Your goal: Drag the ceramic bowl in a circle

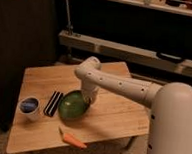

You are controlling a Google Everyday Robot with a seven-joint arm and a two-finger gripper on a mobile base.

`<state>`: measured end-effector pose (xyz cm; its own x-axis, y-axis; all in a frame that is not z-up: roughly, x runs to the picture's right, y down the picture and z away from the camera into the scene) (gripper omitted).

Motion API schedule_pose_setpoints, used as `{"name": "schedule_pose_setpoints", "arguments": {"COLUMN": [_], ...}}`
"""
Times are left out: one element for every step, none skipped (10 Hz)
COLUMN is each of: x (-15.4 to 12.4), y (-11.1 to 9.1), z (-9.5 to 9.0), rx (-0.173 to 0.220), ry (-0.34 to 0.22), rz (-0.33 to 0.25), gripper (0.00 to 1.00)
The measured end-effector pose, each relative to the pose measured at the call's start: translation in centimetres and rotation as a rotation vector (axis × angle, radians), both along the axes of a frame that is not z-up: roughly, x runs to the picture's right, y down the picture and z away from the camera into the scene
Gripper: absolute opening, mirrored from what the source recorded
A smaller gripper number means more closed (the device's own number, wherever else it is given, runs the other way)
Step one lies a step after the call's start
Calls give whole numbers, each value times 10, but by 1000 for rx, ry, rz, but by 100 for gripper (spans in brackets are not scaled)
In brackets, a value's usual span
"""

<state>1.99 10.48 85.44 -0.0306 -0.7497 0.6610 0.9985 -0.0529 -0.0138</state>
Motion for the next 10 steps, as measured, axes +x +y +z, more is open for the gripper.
{"name": "schedule_pose_setpoints", "arguments": {"x": [22, 50, 81, 110, 133, 155, 175, 188, 191, 182], "y": [-3, -5, -2, 4, 8, 14, 20, 22, 27, 33], "z": [7, 15, 21, 24, 25, 23, 18, 5, -9, -32], "rx": [-7, -18, -29, -40, -46, -55, -54, -35, -20, 11], "ry": [21, 48, 78, 104, 119, 127, 119, 96, 77, 31], "rz": [27, 67, 106, 137, 159, 185, 210, 199, 165, 110], "gripper": [3, 3, 3, 3, 3, 3, 3, 3, 3, 3]}}
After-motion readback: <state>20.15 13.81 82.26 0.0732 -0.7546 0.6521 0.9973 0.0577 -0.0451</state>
